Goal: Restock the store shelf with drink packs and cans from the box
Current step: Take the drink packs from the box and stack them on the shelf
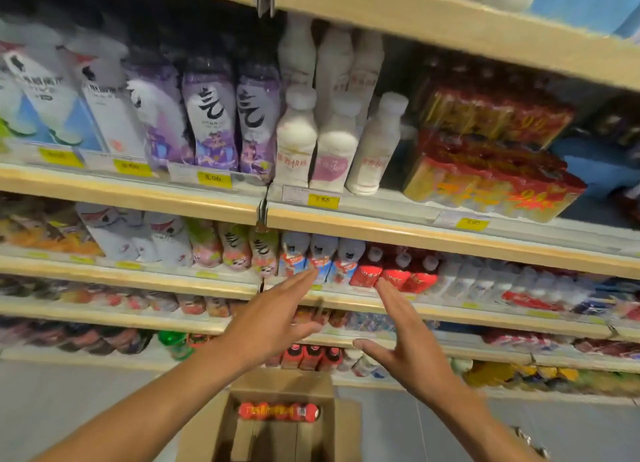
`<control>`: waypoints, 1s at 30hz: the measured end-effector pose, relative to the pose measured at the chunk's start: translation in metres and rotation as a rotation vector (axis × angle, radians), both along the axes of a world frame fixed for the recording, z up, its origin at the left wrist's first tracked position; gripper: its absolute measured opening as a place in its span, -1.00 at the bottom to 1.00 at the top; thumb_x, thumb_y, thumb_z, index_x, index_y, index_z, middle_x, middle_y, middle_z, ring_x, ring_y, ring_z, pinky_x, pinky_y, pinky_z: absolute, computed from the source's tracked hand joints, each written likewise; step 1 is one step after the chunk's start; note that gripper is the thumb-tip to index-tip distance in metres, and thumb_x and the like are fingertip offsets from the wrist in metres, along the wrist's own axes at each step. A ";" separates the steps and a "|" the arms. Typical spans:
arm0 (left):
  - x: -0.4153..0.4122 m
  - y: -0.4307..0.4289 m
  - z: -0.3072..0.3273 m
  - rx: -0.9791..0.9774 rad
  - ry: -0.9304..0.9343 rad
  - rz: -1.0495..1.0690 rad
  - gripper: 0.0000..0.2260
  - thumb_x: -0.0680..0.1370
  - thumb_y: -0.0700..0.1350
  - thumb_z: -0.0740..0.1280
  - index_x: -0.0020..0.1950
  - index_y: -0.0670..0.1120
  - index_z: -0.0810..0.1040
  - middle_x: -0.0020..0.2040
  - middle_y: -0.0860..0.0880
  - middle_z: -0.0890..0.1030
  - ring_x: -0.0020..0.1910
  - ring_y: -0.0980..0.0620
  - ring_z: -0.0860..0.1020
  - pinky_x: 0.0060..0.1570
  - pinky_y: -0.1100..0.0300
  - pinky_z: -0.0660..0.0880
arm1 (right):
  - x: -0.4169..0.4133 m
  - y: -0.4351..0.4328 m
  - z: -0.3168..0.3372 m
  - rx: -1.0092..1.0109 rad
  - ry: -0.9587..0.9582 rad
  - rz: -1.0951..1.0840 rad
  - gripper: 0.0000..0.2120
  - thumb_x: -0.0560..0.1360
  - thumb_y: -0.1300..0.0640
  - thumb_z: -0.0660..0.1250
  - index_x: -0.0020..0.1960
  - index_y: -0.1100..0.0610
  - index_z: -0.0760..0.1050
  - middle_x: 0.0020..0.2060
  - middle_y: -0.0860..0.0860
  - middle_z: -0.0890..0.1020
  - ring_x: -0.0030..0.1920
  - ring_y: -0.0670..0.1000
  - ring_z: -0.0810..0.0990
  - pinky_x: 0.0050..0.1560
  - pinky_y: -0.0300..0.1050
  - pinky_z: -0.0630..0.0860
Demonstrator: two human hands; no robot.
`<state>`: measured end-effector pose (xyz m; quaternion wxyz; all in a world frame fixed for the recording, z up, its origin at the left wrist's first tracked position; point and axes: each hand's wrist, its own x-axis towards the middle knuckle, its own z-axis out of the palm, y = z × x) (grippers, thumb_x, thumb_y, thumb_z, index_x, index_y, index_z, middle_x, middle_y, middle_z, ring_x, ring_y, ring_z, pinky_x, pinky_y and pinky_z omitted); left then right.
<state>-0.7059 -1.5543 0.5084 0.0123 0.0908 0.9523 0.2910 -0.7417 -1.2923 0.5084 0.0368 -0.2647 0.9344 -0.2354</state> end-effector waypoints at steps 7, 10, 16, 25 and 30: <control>0.024 -0.021 -0.159 -0.048 -0.266 0.107 -0.22 0.52 0.24 0.33 0.62 0.08 0.02 0.60 0.10 0.11 0.55 0.17 0.13 0.42 0.33 0.10 | 0.001 -0.004 -0.150 0.061 -0.218 0.084 -0.11 0.46 -0.39 0.25 0.61 -0.13 -0.10 0.57 -0.24 -0.06 0.55 -0.24 -0.12 0.52 -0.22 0.06; 0.035 -0.025 -0.256 -0.120 -0.371 0.172 -0.21 0.50 0.22 0.36 0.61 0.07 0.03 0.58 0.04 0.22 0.50 0.06 0.29 0.35 0.19 0.35 | 0.007 -0.003 -0.237 0.119 -0.318 0.111 -0.10 0.48 -0.35 0.27 0.63 -0.06 -0.08 0.55 -0.23 -0.11 0.53 -0.25 -0.16 0.46 -0.40 -0.15; 0.054 -0.023 -0.438 -0.239 -0.641 0.211 -0.22 0.49 0.16 0.37 0.57 -0.02 0.05 0.49 -0.10 0.34 0.33 -0.11 0.49 0.18 0.06 0.51 | 0.021 -0.006 -0.406 0.249 -0.535 0.118 -0.10 0.48 -0.28 0.35 0.62 -0.05 -0.04 0.61 -0.03 0.11 0.57 0.00 0.15 0.50 -0.21 0.05; 0.070 -0.020 -0.661 -0.225 -0.838 0.328 -0.32 0.52 0.13 0.38 0.52 -0.12 0.20 0.37 -0.10 0.47 0.31 -0.10 0.49 0.19 0.10 0.42 | 0.028 -0.009 -0.629 0.345 -0.818 -0.115 -0.31 0.49 -0.14 0.40 0.51 -0.10 0.15 0.44 -0.05 0.38 0.40 0.03 0.39 0.36 -0.05 0.37; 0.061 -0.029 -0.753 -0.205 -0.886 0.499 -0.41 0.51 0.02 0.41 0.41 -0.20 0.28 0.35 -0.19 0.45 0.34 -0.14 0.45 0.27 0.08 0.38 | 0.018 -0.004 -0.734 0.505 -0.852 -0.271 -0.31 0.53 -0.08 0.39 0.51 0.15 0.20 0.41 0.13 0.42 0.40 0.13 0.41 0.34 -0.07 0.38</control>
